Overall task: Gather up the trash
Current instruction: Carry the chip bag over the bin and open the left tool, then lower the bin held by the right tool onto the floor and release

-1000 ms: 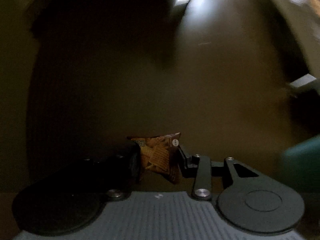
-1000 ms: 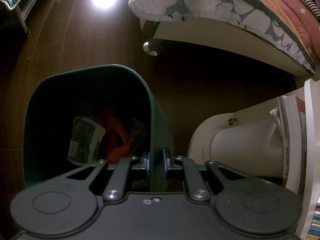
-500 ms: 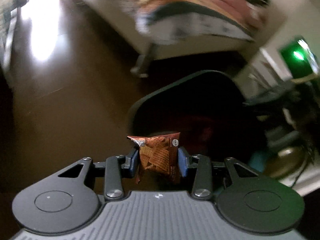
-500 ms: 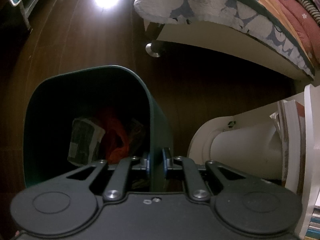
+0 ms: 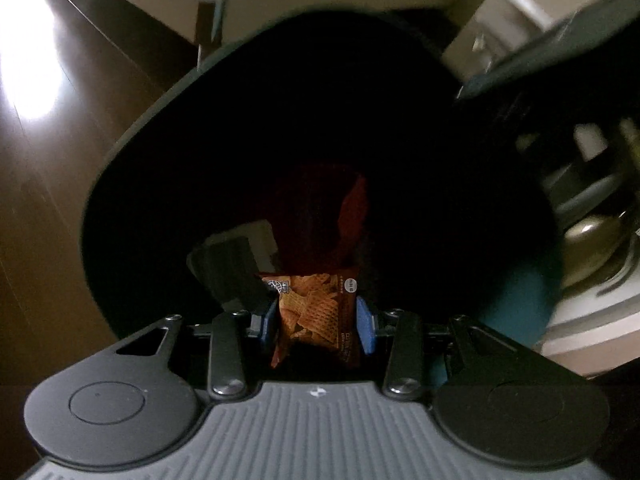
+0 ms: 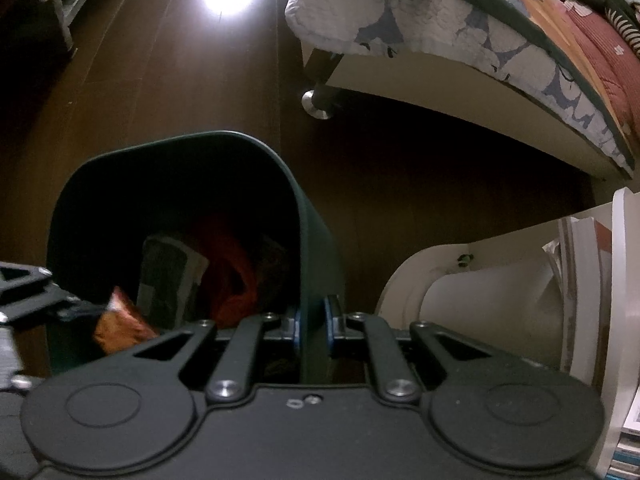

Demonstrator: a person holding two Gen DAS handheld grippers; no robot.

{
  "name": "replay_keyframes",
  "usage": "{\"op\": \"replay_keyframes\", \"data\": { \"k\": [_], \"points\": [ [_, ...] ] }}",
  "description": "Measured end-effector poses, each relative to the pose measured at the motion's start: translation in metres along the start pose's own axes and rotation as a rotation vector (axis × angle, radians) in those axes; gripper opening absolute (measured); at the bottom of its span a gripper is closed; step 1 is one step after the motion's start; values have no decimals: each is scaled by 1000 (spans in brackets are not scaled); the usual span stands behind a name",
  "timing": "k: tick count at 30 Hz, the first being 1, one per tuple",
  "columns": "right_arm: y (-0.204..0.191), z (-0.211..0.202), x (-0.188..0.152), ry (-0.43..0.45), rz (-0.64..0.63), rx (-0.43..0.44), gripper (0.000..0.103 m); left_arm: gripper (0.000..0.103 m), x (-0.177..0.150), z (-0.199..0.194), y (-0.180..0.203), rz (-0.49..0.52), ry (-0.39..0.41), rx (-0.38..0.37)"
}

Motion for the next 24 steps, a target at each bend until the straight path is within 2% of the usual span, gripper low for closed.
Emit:
{"op": "replay_keyframes", "data": {
  "k": [4,9,12,15,24],
  "points": [
    [1,-1,0,6,-2,1,10,40,-2,17,8,46,-41,45],
    [3,0,4,15,4,7,9,41,-1,21,12,58,-38,52],
    [5,0,7,17,3,11,9,50,-2,18,15,64,-24,60],
    [10,1,11,19,6,22,9,67,-1,17,16,58,-4,71],
    [47,15,20,14,-25,94,10,76,5,1,5,-12,40,76]
  ]
}}
Point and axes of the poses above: each gripper's, at about its wrist camera, not at the fingertips, and z roughly the way its jaws point, y to its right, x to its top, the point moved 1 cm from there along z, roughly the way its jaws point, and after that the axes turned 13 degrees about x, right-handed, at the moved point
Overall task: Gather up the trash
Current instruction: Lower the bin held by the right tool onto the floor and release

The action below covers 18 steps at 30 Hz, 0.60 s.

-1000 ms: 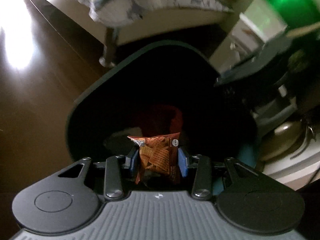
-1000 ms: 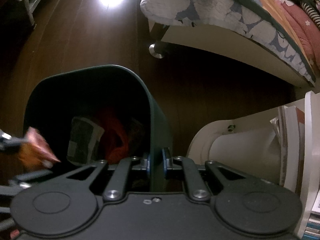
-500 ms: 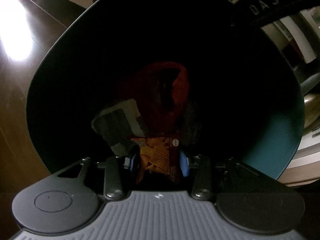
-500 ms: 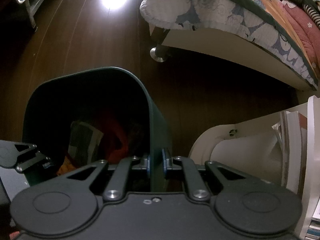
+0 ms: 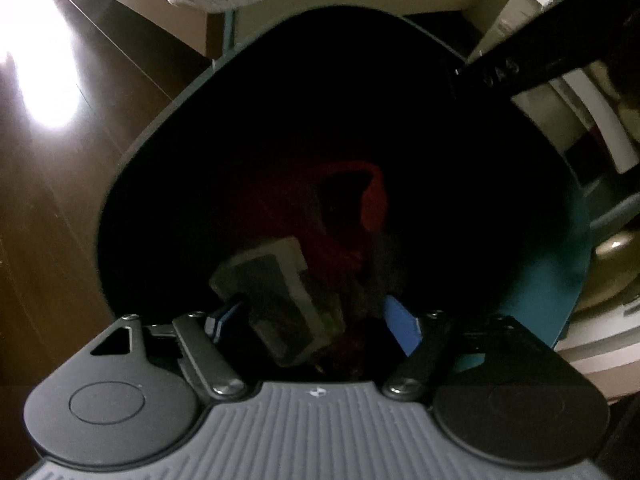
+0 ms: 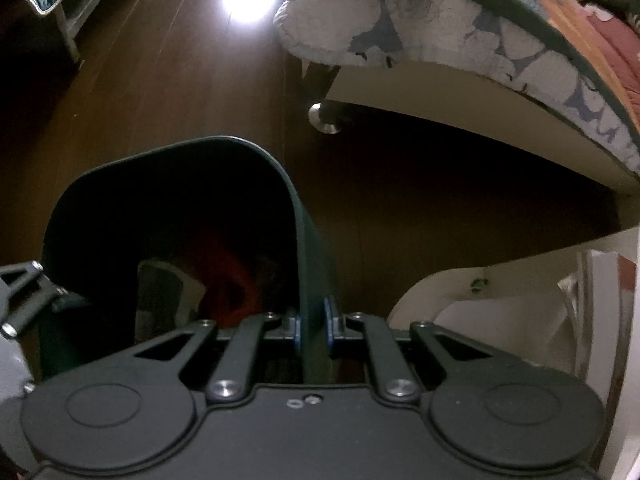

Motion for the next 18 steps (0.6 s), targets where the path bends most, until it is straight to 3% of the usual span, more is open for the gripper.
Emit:
{"op": "replay_keyframes", "data": {
  "k": [13,18],
  "points": [
    [41,30,-2,10,57,50,8,77,4,-41,-9,-33,57,35],
    [54,40,-7,53,88,35,19,77,6,-53,-9,-24,54,92]
  ]
}}
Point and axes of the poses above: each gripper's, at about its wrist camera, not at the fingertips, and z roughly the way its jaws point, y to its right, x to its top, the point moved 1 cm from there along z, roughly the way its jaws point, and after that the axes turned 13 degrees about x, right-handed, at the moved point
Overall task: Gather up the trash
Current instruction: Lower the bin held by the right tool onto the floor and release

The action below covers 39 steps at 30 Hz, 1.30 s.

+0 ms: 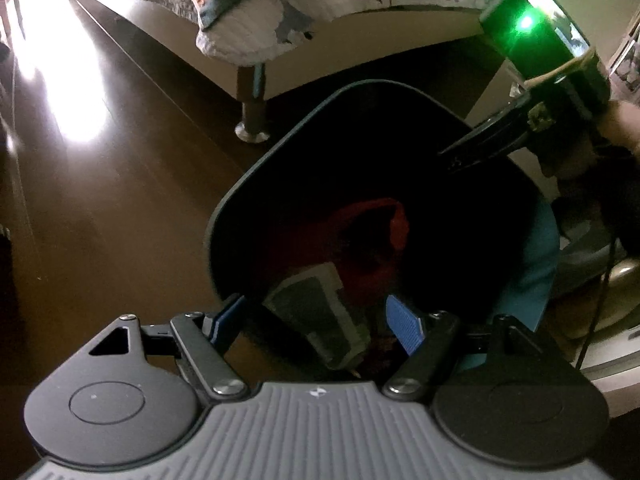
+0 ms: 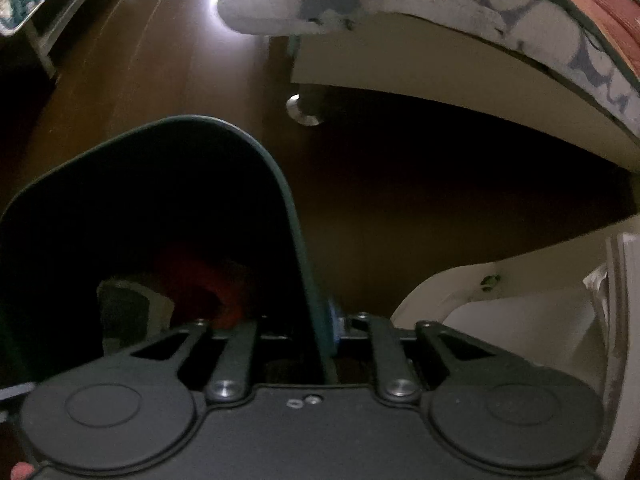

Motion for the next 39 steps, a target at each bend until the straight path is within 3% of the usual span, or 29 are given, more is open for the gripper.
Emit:
{"op": "replay_keyframes", "data": {
  "k": [8,12,15,23,32,39],
  "points": [
    [21,-17,-16,86,60,-5,37,77,4,-26,6,13,0,41],
    [27,-46,-36,157,83,-17,54,77,8,-37,15,21,12,39],
    [27,-66,-53,203,113,44,51,77,10,-47,24,43,24,33],
    [1,-125,-97,352,156,123,64,77,16,-70,38,95,78,6],
    [-32,-189,-155,572,233,181,101,79,9,-107,34,113,153,-22],
    [-64,-201,-189,699,279,143,103,79,-1,-128,30,107,181,-33]
  ]
}}
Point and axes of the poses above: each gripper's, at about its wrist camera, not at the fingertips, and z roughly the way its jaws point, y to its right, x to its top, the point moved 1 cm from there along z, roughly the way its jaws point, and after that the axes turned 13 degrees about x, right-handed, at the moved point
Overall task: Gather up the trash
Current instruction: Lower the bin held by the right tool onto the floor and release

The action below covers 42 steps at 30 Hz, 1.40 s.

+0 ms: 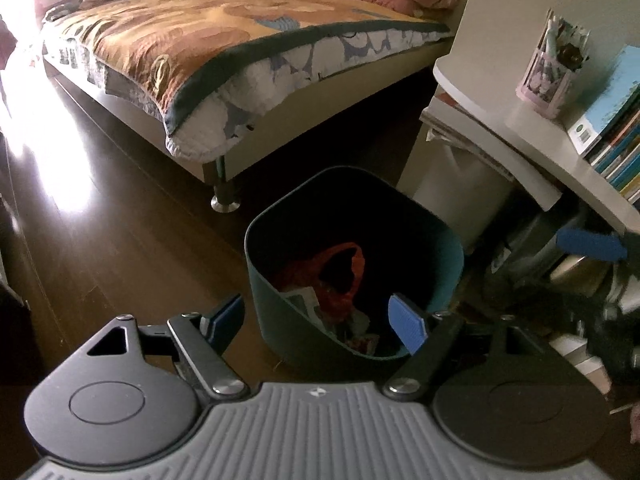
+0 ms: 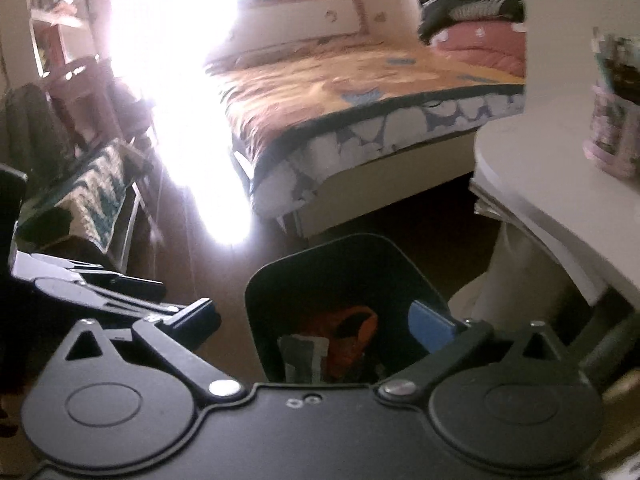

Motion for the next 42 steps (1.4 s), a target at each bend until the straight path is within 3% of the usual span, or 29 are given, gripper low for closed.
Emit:
{"op": "replay_keyframes", "data": {
  "k": [9,19,24,35,42],
  "points": [
    [-4,-20,-16,81,24,-31,103,79,-12,-27,-3,-4,39,24],
    [8,-20,-29,161,48,-25,103,79,-16,-28,6,10,44,45],
    [14,-14,-33,137,73,6,103,79,-19,-23,11,10,34,37],
    [8,-8,-37,84,-35,-112,103,79,-26,-21,16,-5,45,28],
    [8,-7,-38,80,-30,-109,103,79,-32,-25,15,-14,57,27]
  ]
}}
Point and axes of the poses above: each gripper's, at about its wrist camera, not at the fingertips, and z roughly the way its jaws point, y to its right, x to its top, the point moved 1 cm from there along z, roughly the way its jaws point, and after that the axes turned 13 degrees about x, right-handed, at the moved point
